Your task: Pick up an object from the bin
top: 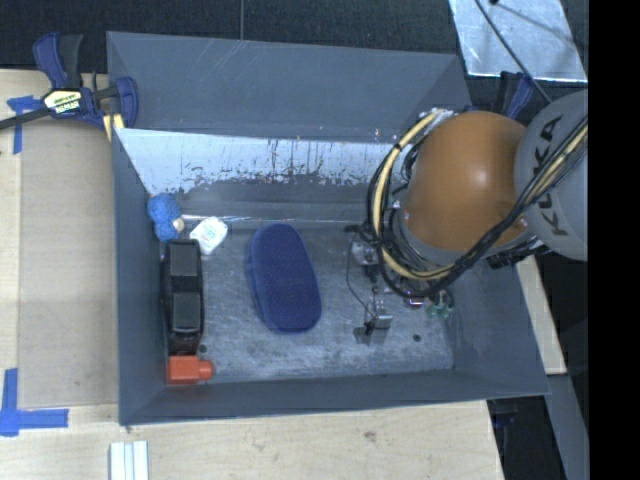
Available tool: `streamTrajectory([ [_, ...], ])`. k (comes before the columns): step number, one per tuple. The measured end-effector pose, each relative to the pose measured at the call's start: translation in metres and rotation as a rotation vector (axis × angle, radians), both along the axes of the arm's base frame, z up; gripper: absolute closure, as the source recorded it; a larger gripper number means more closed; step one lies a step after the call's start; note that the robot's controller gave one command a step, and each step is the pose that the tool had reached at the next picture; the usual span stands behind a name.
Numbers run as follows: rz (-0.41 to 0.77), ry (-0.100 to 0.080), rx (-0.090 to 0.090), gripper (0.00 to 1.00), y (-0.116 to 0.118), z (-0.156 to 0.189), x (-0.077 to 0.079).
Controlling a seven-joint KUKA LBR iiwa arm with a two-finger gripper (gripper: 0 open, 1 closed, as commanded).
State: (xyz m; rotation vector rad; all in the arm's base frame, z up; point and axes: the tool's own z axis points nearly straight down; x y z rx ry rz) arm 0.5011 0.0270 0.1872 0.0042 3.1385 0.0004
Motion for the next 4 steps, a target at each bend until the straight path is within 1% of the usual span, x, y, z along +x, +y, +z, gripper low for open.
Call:
streamTrajectory([
  [1, 0.249, 0.005, -0.001, 0.00, -0.048, -0.074, 0.035],
  [2, 0.409, -0.003, -0.003, 0.00, -0.087, -0.118, 0.106],
  [3, 0.193, 0.001, 0.001, 0.00, -0.110, -0.115, 0.127],
  [4, 0.369, 0.001, -0.003, 0.00, -0.160, -0.117, 0.115],
])
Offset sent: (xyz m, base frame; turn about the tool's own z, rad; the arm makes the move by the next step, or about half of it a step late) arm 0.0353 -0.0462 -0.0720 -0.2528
